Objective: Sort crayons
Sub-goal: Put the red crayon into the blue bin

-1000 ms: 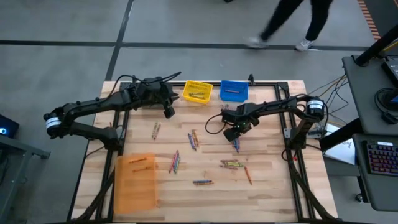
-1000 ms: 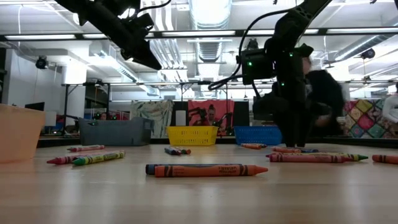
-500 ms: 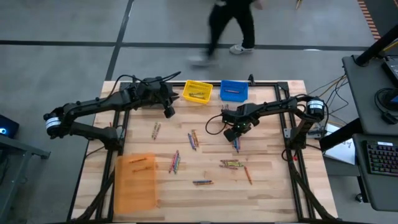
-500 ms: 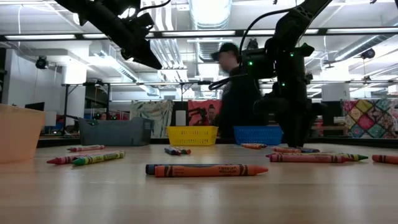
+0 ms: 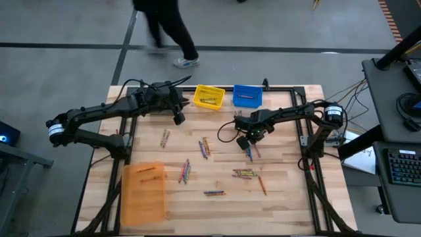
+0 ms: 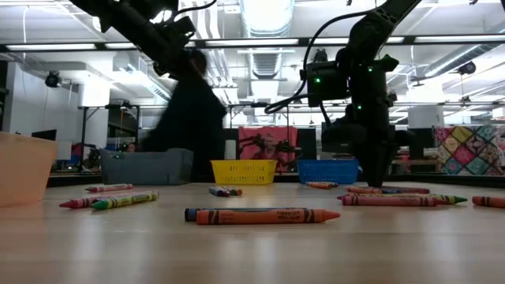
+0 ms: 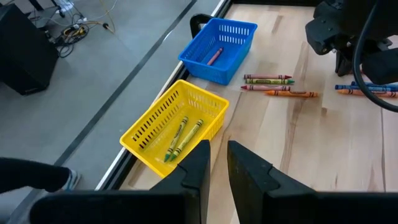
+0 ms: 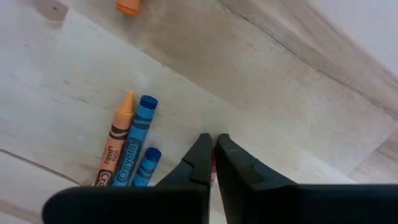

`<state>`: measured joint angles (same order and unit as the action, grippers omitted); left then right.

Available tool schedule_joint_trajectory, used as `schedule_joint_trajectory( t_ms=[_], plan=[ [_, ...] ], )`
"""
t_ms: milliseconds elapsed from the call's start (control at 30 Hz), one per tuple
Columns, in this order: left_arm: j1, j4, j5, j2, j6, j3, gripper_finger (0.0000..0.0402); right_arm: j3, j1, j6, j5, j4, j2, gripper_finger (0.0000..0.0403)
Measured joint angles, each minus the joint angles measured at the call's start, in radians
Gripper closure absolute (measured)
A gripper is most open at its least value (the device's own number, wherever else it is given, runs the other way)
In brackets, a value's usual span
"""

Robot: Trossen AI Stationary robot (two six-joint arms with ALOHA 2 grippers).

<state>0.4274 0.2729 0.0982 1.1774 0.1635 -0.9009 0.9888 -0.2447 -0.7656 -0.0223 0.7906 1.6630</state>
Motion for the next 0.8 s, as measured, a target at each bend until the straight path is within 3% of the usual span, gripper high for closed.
schedule_joint_trajectory(
  t_ms=[433,800],
  plan=[
    [0.0,-0.003,0.0,0.0,0.0,0.0,0.0364,0.068,-0.013,0.08,0.078,-0.004,-0.006,0.0394],
    [0.0,-0.005,0.0,0.0,0.009,0.0,0.0364,0.21,-0.069,0.277,0.105,-0.004,-0.007,0.0394]
  ],
)
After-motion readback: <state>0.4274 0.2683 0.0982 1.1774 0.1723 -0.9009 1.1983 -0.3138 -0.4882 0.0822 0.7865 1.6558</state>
